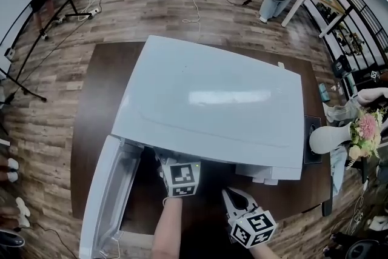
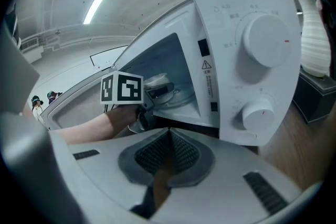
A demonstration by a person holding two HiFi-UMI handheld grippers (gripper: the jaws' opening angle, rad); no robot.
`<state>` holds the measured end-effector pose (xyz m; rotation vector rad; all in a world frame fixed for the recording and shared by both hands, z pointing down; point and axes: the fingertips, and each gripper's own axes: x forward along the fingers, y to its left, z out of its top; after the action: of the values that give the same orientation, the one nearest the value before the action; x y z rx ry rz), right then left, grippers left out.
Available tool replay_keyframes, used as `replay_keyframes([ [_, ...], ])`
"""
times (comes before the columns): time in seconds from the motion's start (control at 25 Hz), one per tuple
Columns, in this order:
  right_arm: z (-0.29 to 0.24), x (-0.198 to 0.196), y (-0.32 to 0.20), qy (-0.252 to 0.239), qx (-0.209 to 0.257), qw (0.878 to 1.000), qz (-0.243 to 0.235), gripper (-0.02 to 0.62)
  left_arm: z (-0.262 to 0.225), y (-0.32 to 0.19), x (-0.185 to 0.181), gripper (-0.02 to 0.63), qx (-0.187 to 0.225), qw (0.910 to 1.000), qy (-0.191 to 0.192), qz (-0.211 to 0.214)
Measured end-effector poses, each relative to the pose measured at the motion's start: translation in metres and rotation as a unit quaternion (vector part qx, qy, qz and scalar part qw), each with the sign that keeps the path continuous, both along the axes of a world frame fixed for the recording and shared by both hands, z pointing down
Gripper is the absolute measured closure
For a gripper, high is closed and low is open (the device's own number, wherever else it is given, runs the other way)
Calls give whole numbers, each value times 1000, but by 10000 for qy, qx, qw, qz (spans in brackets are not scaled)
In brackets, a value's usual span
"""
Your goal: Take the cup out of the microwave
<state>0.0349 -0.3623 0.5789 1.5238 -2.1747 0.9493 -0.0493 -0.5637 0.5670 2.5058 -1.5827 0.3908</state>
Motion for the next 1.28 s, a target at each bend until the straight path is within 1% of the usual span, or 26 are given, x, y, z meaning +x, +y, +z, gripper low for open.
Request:
replay_keyframes([
  [0.24, -1, 0, 0, -10, 47, 10000, 10, 601, 1, 4, -2, 104, -56, 10000, -17, 19],
  [0.4, -4, 0, 2, -16, 75, 10000, -36, 601, -1, 9, -2, 104, -52, 9999, 85, 25],
  [0.76, -9, -1, 8, -143, 126, 9998, -96, 601, -17, 25, -11, 104, 60, 9997, 222, -109],
  [1.28, -20, 8, 35, -191, 318, 9990, -233, 601, -48, 78, -12, 104, 293, 9994, 131, -131],
])
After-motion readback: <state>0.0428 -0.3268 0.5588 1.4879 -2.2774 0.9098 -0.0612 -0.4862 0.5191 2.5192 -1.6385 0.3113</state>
